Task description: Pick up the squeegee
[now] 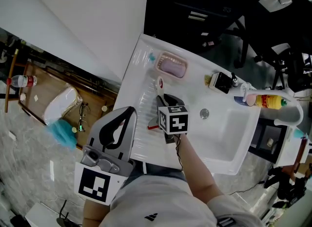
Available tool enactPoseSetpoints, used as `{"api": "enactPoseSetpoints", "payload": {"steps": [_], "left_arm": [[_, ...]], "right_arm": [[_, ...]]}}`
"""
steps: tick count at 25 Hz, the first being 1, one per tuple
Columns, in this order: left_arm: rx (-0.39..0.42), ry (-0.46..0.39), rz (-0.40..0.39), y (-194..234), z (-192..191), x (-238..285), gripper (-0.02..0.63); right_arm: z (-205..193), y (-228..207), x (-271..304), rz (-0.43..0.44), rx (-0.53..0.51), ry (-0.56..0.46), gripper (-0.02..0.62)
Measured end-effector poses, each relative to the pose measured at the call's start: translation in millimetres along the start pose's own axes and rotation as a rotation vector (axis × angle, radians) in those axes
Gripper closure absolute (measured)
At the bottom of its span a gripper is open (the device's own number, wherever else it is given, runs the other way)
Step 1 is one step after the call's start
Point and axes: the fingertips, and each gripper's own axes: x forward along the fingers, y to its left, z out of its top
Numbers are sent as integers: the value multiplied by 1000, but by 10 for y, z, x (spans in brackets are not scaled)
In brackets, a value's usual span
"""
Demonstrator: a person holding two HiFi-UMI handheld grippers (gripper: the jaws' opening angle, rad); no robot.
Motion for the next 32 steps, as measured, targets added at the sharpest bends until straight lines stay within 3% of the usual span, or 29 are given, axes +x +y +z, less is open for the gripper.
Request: {"api": "enactPoseSetpoints", "payload": {"steps": [10,32], "left_arm": [[15,-21,-61,-144,102,14,600],[72,-70,-362,-854,371,248,600]], "right_arm": [[216,42,-372,12,21,-122,494],[644,-6,-1769,-31,107,-478,494]]}}
